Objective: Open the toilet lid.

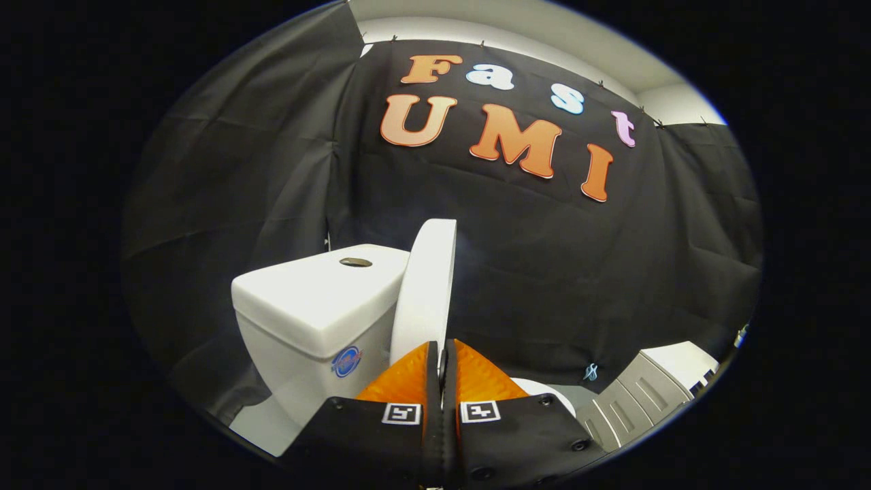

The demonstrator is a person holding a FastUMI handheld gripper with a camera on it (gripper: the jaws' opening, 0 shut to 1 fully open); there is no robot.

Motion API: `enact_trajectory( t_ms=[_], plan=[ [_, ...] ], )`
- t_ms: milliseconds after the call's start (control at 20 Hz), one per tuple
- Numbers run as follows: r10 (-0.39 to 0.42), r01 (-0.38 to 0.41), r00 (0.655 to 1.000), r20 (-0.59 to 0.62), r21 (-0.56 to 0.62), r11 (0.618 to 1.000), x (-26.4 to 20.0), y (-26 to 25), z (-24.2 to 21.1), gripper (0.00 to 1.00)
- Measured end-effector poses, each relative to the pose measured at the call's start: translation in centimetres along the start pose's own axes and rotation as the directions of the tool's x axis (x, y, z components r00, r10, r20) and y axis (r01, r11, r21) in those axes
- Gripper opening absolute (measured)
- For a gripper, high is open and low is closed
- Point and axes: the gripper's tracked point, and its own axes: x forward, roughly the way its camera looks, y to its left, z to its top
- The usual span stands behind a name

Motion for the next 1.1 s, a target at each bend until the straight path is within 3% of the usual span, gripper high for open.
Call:
enact_trajectory(
  t_ms=[650,750,850,900,1100],
  plan=[
    [-0.002,0.002,1.000,0.003,-0.064,0.998,0.2,2.6,0.2,0.08],
    [0.043,-0.044,0.999,-0.013,-0.034,0.998,0.2,2.9,0.0,0.11],
    [0.068,-0.068,0.998,0.009,-0.010,0.998,-0.4,2.7,0.7,0.20],
    [0.086,-0.086,0.996,0.021,-0.004,0.996,-0.8,2.6,1.2,0.20],
    [0.213,-0.216,0.974,0.072,0.035,0.976,-2.3,3.4,2.9,0.70]
  ],
)
